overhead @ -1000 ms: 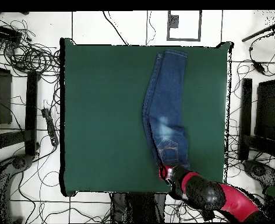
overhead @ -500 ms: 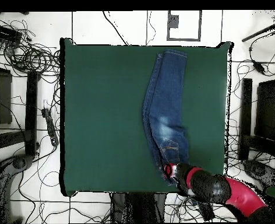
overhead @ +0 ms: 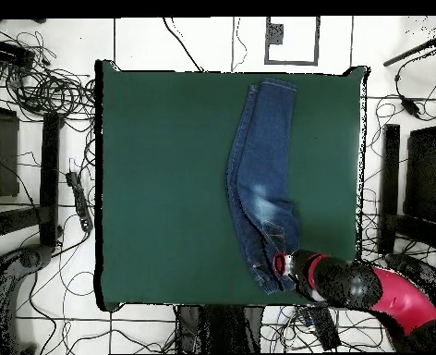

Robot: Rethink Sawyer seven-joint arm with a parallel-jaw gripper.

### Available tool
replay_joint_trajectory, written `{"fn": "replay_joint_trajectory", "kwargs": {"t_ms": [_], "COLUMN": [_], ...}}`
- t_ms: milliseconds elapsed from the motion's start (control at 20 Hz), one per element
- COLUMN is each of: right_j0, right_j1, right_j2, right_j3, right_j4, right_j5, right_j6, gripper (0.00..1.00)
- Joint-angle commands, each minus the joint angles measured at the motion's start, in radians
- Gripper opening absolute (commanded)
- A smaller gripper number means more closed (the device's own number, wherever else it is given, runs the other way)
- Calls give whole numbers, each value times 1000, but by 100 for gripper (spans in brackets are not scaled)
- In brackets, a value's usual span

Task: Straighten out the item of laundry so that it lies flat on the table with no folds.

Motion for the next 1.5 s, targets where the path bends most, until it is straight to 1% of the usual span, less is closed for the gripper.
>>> {"fn": "replay_joint_trajectory", "kwargs": {"t_ms": [50,550,950,1500], "right_j0": [46,7,-26,-66], "right_j1": [4,31,48,74], "right_j2": [108,144,169,209], "right_j3": [-128,-142,-174,-224], "right_j4": [34,54,56,29], "right_j5": [120,152,208,285], "right_j6": [-117,-131,-164,-229], "gripper": [0,0,0,0]}}
